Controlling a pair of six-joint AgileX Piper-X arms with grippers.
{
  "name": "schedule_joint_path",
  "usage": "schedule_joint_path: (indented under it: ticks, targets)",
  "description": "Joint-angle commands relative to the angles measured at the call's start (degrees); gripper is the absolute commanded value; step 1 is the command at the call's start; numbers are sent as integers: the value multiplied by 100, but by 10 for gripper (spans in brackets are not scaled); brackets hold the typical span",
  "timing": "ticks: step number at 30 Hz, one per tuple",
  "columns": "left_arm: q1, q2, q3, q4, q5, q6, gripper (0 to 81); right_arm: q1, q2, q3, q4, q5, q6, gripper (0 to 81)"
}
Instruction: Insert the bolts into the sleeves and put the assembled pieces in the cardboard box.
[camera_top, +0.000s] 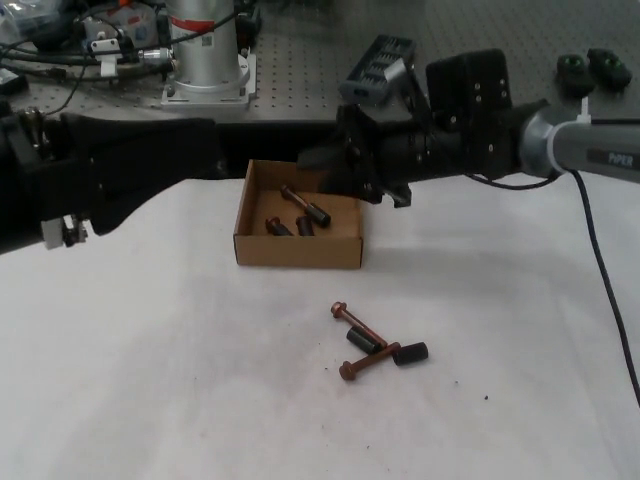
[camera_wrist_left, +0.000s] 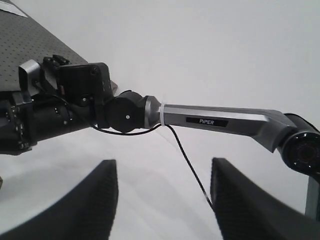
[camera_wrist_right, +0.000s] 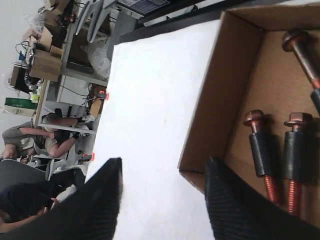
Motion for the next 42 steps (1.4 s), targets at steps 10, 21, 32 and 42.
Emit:
schedule_joint_path:
  ticks: [10, 21, 32, 42]
  targets:
    - [-578, 37, -18, 1009, -407, 1057, 343, -259, -996, -74, 2686, 814, -2566, 373]
    - [-609, 141, -18, 800, -432, 1224, 338, 25, -1154, -74, 5187, 2890, -4589, 373]
    - [-609, 141, -18, 673, -432, 1224, 305, 793, -962, -68, 5238, 3576, -4879, 373]
    - [-609, 49, -18, 673, -421, 1005, 287, 1027, -366, -68, 5149, 4027, -4895, 373]
